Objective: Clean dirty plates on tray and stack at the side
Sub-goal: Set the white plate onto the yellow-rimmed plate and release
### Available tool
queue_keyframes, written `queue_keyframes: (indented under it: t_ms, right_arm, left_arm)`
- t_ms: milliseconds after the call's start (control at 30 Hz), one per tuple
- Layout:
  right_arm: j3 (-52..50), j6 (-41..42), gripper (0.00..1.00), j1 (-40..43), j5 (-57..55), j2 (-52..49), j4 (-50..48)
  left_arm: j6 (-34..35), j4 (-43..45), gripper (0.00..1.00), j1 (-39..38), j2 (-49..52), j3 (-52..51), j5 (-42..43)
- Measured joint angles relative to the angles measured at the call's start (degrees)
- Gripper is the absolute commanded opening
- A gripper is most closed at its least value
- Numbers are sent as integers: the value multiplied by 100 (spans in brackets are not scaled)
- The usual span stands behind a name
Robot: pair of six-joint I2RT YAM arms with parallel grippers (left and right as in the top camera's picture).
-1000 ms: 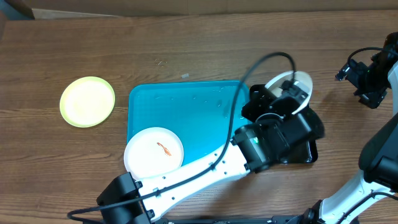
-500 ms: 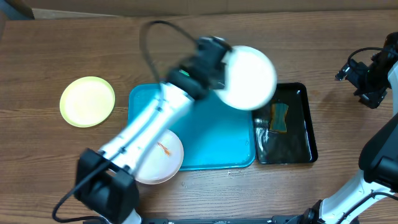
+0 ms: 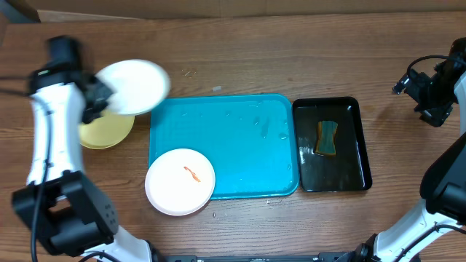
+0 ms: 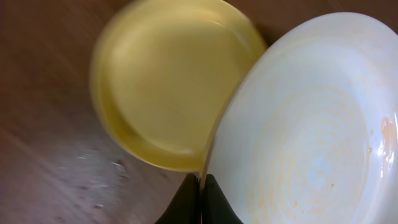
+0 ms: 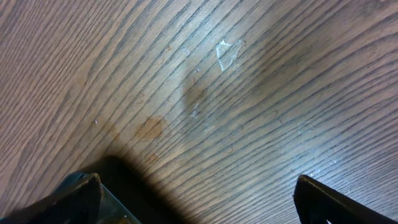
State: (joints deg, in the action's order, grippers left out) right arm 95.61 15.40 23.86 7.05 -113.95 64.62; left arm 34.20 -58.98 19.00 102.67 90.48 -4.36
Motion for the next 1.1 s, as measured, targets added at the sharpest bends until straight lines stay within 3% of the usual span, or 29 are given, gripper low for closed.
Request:
queue_keyframes:
  t_ms: [233,467,533,600,633,667,733,867,900,1100]
  right_arm:
    - [0,0,100,0,2,0,0]
    - [0,0,100,0,0,0,-4]
    - [0,2,100,0,0,0,2]
    - [0,-2,100,0,2,0,2]
    - [0,0,100,0,2,0,2]
    - [0,0,100,0,2,0,2]
    - [0,0,100,0,2,0,0]
    - [0,0,100,0,0,0,-2]
    - [0,-2,100,2,0,0,0]
    - [0,-2,100,0,0,0,2]
  left_arm:
    - [15,415,4,1294,0,-297,-310]
    - [-4,1585,4,1410,0,-1379,-341]
    - [-9,1847,9,1373,0,-1635,-341]
    - [-46,1963,45,1360,0,-1759,-337]
    - [-52,1991,80,1340,0,-1784,-315]
    - [-136,2009,91,1322,0,-1788,-254]
    - [-446,2046,92,1322,0,-1786,118]
    - [-780,1486,64,1322,0,-1683,994]
    - [-828,1244,61,1322,0,-1641,1217]
    - [-1469,-258,61,1086,-295,-1558,2319]
